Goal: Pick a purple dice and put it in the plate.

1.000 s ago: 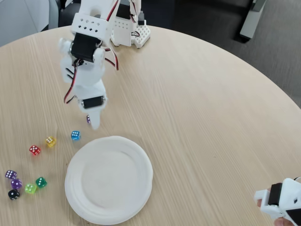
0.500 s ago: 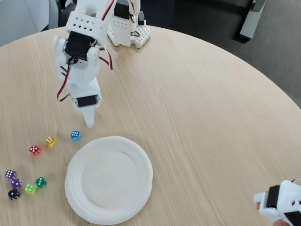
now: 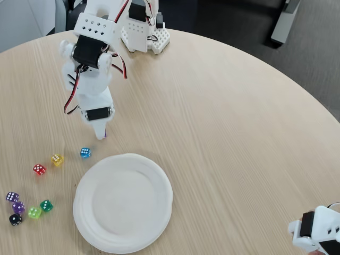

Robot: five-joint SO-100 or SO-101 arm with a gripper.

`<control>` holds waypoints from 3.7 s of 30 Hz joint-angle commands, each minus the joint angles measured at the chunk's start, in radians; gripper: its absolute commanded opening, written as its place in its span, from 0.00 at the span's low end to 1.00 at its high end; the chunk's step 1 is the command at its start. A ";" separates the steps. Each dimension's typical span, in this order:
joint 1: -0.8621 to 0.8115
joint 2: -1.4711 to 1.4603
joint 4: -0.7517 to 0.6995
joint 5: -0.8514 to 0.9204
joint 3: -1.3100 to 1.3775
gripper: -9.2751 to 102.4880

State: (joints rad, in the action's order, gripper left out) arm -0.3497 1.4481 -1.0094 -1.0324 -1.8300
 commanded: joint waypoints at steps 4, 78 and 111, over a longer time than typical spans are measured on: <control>0.002 0.009 -0.005 0.017 0.021 0.18; 0.000 0.176 -0.029 0.092 0.035 0.08; 0.018 -0.094 -0.025 0.141 0.430 0.08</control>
State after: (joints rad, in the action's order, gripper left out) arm -0.3467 1.3484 -1.0324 -0.8790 -1.4389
